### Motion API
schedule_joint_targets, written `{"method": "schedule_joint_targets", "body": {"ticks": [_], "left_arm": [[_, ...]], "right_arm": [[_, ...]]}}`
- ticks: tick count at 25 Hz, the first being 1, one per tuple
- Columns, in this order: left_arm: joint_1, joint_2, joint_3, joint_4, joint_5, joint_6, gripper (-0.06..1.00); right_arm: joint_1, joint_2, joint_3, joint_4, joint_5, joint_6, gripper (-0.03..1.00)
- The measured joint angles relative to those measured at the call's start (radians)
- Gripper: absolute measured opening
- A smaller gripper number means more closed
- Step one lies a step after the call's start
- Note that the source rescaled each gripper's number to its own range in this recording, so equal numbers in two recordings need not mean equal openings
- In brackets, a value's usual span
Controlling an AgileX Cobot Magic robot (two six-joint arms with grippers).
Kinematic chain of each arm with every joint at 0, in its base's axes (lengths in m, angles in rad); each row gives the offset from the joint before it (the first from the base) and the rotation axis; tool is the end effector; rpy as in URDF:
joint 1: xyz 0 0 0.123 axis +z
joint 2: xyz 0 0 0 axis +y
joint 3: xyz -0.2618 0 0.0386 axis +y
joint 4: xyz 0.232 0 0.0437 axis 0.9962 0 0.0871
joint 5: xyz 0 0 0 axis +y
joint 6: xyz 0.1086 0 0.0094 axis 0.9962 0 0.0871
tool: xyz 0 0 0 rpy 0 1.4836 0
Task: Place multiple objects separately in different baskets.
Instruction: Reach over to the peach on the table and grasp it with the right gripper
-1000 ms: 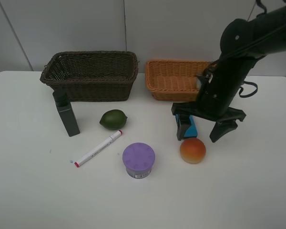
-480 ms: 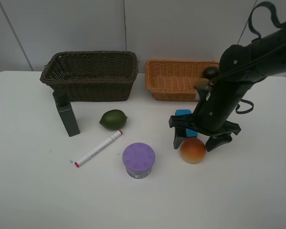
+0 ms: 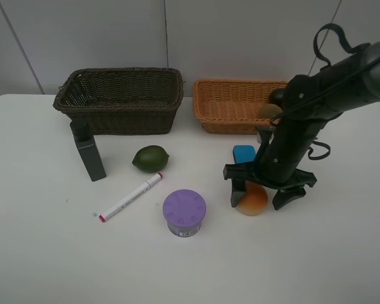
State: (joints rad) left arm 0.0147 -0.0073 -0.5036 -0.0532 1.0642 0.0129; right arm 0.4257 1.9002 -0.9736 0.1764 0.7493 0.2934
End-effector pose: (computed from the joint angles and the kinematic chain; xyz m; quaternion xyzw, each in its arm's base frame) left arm 0.0163 -0.0048 0.2623 0.0005 0.8510 -0.0193 0.5248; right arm 0.2626 0.1334 0.0908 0.0010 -0.9982 -0.0525 0.0293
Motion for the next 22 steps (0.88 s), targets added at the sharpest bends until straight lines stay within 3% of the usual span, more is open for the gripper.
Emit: {"method": "schedule_joint_targets", "body": {"ticks": [22], "left_arm": [[0.0, 0.0, 0.0, 0.0, 0.0, 0.0, 0.82]], "right_arm": [[0.0, 0.003, 0.0, 0.016, -0.078, 0.0, 0.96]]}}
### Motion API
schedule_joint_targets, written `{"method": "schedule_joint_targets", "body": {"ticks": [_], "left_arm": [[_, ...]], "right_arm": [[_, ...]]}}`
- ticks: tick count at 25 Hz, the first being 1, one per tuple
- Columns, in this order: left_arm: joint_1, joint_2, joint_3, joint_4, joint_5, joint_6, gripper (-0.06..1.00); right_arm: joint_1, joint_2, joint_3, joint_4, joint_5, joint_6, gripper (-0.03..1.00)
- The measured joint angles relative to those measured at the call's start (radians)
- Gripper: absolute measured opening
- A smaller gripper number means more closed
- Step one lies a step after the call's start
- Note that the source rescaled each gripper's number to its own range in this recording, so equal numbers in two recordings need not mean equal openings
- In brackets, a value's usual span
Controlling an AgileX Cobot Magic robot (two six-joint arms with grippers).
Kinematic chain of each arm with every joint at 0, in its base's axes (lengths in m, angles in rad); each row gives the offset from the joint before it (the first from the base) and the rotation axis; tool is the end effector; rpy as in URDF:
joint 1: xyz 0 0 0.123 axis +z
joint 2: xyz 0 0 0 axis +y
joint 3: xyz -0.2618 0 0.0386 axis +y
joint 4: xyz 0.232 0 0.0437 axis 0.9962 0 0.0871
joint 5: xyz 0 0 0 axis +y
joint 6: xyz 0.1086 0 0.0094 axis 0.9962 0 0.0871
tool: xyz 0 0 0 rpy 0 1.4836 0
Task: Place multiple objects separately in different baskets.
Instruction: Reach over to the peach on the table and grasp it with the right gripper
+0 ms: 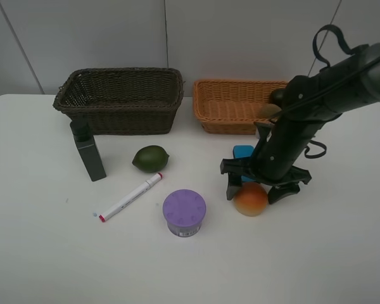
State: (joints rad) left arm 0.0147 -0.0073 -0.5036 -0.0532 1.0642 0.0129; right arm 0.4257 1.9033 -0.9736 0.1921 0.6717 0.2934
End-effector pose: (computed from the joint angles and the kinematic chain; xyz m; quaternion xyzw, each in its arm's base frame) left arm 0.0163 -0.0048 0.2623 0.0005 0.8510 -0.0193 0.5248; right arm 0.2703 0.1368 0.0901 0.0074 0.9977 0.0677 0.0046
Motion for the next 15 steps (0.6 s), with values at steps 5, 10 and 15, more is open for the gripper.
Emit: {"method": "schedule_joint_targets", "body": {"ticks": [5, 10, 15], "left_arm": [[0.0, 0.0, 0.0, 0.0, 0.0, 0.0, 0.82], [0.0, 0.0, 0.0, 0.0, 0.0, 0.0, 0.82], [0.0, 0.0, 0.0, 0.0, 0.0, 0.0, 0.82]], "right_arm": [[0.0, 0.0, 0.0, 0.0, -0.001, 0.0, 0.3], [0.0, 0.0, 0.0, 0.0, 0.001, 0.0, 0.26], [0.0, 0.0, 0.0, 0.0, 0.001, 0.0, 0.26]]}}
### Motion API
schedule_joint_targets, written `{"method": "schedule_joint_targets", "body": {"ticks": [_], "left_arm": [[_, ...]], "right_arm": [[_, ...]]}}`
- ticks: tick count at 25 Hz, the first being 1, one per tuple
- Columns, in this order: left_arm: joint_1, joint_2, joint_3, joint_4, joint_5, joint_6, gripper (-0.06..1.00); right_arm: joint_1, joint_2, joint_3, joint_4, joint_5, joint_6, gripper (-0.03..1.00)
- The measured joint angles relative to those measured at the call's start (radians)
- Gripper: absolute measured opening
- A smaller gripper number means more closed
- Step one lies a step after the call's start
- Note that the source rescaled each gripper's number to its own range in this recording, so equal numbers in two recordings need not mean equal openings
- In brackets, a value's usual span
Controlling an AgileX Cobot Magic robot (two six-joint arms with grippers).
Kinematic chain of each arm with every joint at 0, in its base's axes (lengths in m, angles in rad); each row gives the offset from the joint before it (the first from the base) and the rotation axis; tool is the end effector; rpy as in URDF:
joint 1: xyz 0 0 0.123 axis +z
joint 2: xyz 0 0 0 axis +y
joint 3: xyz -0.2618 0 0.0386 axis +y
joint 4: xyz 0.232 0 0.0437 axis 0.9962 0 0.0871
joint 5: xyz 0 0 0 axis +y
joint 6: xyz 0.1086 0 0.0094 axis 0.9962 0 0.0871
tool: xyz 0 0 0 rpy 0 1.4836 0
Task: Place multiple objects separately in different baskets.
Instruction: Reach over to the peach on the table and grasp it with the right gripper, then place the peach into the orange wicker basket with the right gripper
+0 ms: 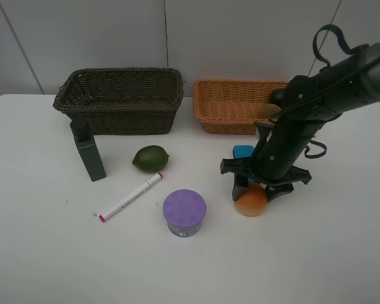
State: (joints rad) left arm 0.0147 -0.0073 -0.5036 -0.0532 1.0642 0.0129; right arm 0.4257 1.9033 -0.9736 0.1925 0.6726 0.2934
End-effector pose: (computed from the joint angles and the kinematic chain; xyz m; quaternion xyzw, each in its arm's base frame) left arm 0.0163 -0.0048 0.2623 0.0005 0.8510 -0.0193 0.5248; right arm 0.2702 0.1368 0.0901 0.0075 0.9977 0.0677 0.0041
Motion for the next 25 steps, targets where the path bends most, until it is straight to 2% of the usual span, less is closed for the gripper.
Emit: {"method": "schedule_joint_targets", "body": {"ticks": [9, 15, 18, 22, 25], "left_arm": [[0.0, 0.0, 0.0, 0.0, 0.0, 0.0, 0.82], [0.0, 0.0, 0.0, 0.0, 0.0, 0.0, 0.82], [0.0, 0.0, 0.0, 0.0, 0.0, 0.0, 0.82], [0.0, 0.0, 0.0, 0.0, 0.0, 0.0, 0.82], [0.0, 0.0, 0.0, 0.0, 0.0, 0.0, 0.82]], "right_arm": [[0.0, -0.002, 0.0, 0.0, 0.002, 0.0, 0.26], [0.0, -0.075, -0.016, 0.0, 0.042, 0.001, 0.26], [-0.002, -0.113, -0.083, -0.036, 0.107, 0.002, 0.26], [-0.022, -0.12, -0.23, -0.137, 0.213, 0.042, 0.26], [-0.046, -0.118, -0.343, -0.205, 0.24, 0.05, 0.26]]}}
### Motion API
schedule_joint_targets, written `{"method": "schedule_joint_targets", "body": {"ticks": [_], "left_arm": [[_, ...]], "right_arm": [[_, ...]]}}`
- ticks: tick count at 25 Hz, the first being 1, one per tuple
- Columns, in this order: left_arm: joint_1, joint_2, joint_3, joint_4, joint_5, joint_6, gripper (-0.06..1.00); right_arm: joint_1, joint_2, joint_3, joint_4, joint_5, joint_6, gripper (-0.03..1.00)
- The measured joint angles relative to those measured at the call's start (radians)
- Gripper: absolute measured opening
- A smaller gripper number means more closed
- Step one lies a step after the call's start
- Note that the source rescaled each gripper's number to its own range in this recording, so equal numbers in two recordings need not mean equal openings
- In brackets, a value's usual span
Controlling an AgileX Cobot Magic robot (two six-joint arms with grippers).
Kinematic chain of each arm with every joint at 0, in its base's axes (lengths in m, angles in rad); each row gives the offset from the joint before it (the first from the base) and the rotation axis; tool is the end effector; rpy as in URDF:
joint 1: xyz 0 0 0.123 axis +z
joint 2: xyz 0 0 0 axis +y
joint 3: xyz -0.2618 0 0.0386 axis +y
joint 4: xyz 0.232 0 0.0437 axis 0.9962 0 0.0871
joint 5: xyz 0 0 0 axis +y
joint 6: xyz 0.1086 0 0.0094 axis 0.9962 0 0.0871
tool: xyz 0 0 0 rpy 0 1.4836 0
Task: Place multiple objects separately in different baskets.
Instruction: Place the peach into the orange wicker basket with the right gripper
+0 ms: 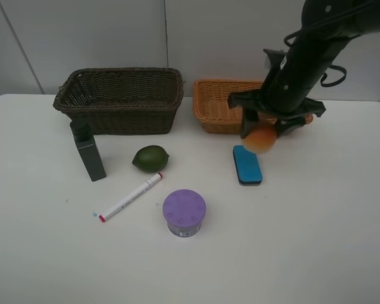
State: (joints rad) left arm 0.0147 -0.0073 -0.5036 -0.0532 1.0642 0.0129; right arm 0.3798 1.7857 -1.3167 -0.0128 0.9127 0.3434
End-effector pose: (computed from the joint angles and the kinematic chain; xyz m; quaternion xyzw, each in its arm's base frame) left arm 0.0163 -0.0048 0.2623 0.0005 0.8510 -0.0193 0.5248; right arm 0.3254 0.1287 0.1998 -0.0212 0.9902 0.0435 0.1308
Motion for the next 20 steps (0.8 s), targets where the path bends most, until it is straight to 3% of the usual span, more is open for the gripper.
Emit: {"method": "schedule_joint_targets", "body": {"ticks": [7, 13, 20], "left_arm": [[0.0, 0.0, 0.0, 0.0, 0.0, 0.0, 0.82], [0.0, 0.0, 0.0, 0.0, 0.0, 0.0, 0.82], [0.0, 0.0, 0.0, 0.0, 0.0, 0.0, 0.82]], "right_arm": [[-0.067, 0.113, -0.256, -0.094, -0.009, 0.003, 0.26], [-0.071, 0.298, -0.441, -0.143, -0.06, 0.003, 0.26], [-0.071, 0.459, -0.525, -0.142, -0.073, 0.003, 0.26]]}}
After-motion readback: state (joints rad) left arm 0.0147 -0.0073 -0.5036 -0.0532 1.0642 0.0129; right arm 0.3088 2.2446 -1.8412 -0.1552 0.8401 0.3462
